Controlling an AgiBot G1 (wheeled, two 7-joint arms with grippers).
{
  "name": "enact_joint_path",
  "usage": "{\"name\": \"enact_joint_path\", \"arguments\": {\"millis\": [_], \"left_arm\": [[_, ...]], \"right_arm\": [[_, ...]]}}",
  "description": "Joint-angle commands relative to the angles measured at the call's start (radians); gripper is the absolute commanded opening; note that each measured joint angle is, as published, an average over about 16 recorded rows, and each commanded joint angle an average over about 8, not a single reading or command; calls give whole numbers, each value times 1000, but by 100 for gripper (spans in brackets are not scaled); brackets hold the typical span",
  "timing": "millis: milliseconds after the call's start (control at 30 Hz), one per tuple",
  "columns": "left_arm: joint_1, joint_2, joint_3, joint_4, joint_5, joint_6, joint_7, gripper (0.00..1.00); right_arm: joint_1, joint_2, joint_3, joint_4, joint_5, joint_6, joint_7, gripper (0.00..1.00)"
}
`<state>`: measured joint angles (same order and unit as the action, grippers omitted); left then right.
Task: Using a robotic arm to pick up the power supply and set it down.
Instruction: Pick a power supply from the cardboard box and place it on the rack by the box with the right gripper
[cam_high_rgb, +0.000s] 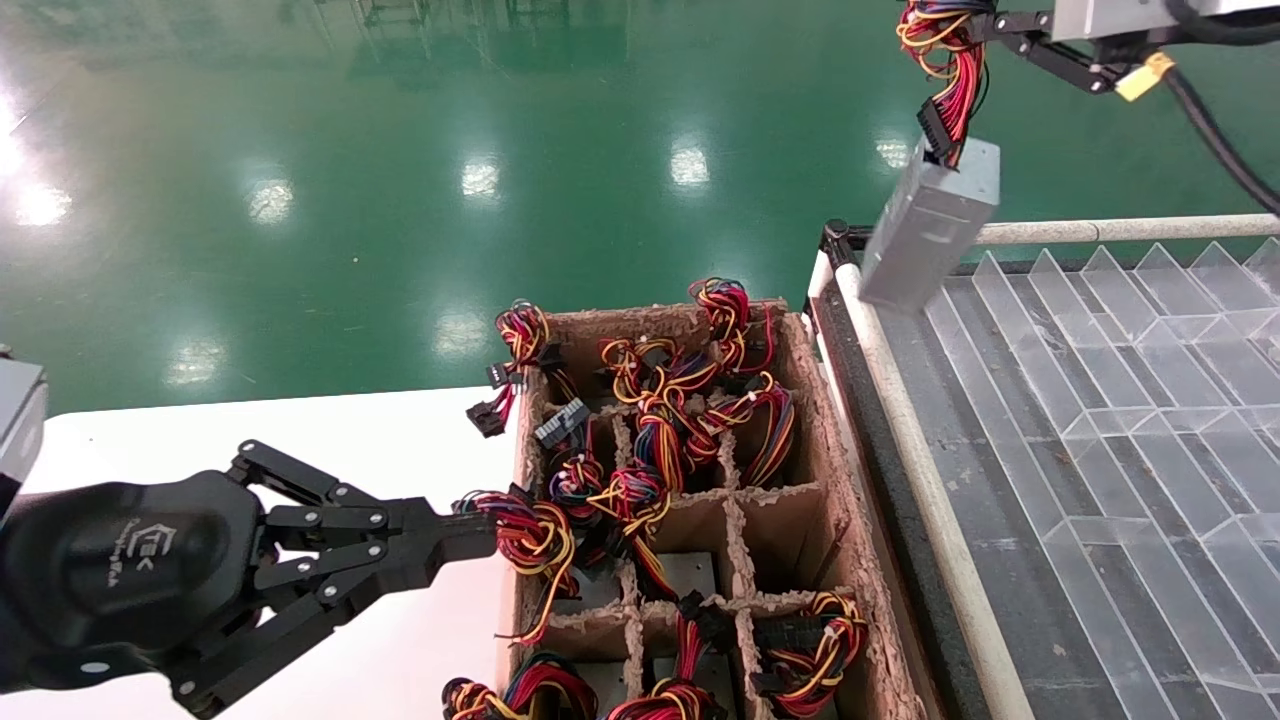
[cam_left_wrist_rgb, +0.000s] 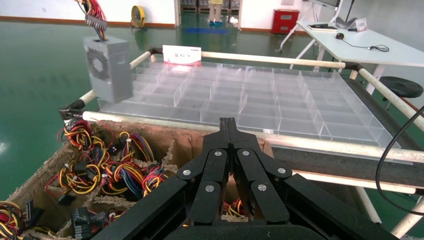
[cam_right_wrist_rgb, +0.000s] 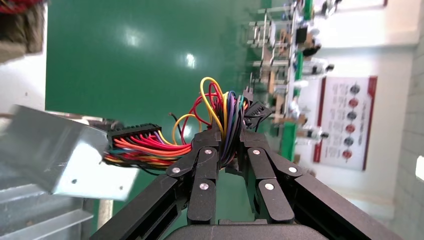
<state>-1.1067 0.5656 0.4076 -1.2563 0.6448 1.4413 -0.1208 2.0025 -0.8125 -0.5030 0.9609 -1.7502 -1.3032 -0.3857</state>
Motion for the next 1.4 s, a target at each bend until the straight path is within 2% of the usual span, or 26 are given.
{"name": "enact_joint_path", "arguments": {"millis": [33,333,533,867,1133,1400], "left_arm": [[0,0,0,0,0,0,0,0],[0,0,0,0,0,0,0,0],[0,0,0,0,0,0,0,0],[0,0,0,0,0,0,0,0],[0,0,0,0,0,0,0,0],[0,0,0,0,0,0,0,0]], "right_arm": [[10,-19,-9,-67,-18,17,-39,0],[49,-85,-28,-311,-51,74,-182,0],[65,-134,-39,-455,-74,151,-303,0],[114,-190,-22,-701,-55,241,-453,0],[148,-213,-3,-823,-32,309,-524,0],[152,-247,2,-885,-31,446,-565,0]]}}
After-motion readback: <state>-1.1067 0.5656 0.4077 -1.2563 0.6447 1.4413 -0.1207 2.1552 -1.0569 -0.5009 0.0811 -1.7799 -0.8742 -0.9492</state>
